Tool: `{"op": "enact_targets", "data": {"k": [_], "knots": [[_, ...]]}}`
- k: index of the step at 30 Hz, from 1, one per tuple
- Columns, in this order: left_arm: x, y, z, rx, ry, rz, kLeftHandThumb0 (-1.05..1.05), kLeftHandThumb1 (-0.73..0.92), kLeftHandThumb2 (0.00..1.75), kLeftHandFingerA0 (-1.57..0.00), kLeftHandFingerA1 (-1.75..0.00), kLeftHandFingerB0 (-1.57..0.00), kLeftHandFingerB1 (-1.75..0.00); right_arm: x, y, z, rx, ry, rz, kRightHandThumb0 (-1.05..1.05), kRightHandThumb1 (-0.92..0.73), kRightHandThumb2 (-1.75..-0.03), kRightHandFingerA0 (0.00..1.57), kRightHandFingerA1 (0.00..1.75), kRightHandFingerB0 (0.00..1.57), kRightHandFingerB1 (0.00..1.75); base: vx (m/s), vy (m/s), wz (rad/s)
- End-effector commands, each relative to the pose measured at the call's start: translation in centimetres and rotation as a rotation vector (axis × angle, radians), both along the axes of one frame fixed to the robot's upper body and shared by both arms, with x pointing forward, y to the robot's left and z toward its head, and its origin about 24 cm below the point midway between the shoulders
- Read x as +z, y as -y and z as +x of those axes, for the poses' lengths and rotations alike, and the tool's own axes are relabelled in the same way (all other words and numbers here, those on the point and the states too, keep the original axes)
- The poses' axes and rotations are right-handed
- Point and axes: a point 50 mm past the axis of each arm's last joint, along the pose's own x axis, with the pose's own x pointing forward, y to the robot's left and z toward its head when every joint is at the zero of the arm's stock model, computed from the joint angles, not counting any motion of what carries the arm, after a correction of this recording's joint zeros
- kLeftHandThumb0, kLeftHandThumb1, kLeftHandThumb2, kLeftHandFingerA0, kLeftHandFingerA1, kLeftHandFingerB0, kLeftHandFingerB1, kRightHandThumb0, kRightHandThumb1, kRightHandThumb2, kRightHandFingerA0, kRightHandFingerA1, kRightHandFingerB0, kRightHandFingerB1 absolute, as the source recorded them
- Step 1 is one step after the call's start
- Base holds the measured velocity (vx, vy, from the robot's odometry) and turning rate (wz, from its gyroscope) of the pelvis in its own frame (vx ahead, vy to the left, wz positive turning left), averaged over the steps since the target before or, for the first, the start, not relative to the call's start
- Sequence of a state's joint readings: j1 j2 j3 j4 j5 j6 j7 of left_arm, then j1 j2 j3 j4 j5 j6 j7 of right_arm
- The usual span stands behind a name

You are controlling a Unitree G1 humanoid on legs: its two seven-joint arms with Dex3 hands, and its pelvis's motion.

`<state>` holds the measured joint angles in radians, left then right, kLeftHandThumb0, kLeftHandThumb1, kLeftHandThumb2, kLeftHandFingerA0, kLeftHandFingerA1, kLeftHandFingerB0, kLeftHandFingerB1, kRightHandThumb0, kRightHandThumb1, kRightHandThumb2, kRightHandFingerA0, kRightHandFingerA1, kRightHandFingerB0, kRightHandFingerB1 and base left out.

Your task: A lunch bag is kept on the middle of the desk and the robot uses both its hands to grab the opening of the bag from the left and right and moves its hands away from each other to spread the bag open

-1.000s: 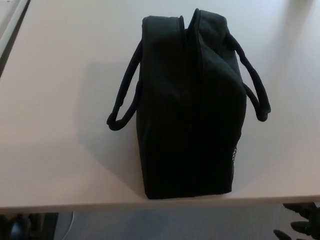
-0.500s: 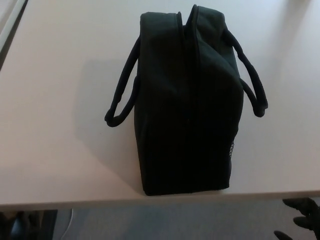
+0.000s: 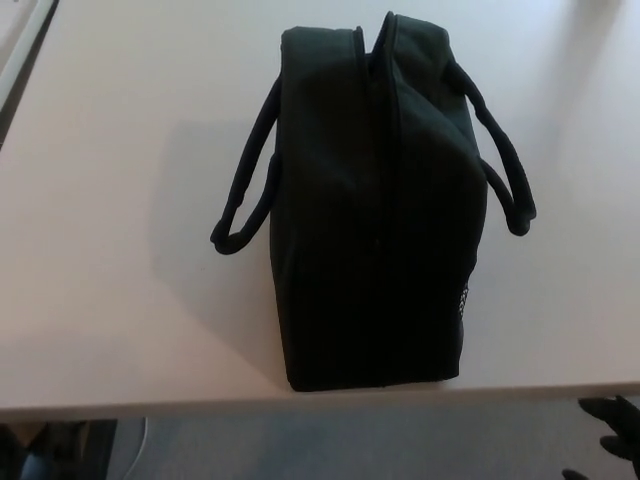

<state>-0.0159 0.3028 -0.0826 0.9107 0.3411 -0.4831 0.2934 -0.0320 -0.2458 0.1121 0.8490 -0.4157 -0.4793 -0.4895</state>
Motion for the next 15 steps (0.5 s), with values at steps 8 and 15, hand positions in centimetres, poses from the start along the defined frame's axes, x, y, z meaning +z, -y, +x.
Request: {"op": "enact_targets", "data": {"k": [8, 15], "knots": [[9.7, -1.2, -1.1, -0.133, 0.817, 0.077, -0.01, 0.37, 0.87, -0.34, -0.57, -0.04, -0.47, 8.4, 1.8, -2.9, 0.032, 0.808, -0.092, -0.36, -0.54, -0.57, 0.41, 0.4, 0.34, 0.33, 0.0, 0.0, 0.0], [11.0, -2.1, -2.7, -0.139, 0.902, 0.121, -0.03, 0.56, 0.58, -0.5, -0.36, -0.13, -0.3, 9.2, 2.4, -3.9, 0.034, 0.88, -0.109, -0.29, -0.51, -0.56, 0.48, 0.41, 0.36, 0.32, 0.0, 0.0, 0.0]]}}
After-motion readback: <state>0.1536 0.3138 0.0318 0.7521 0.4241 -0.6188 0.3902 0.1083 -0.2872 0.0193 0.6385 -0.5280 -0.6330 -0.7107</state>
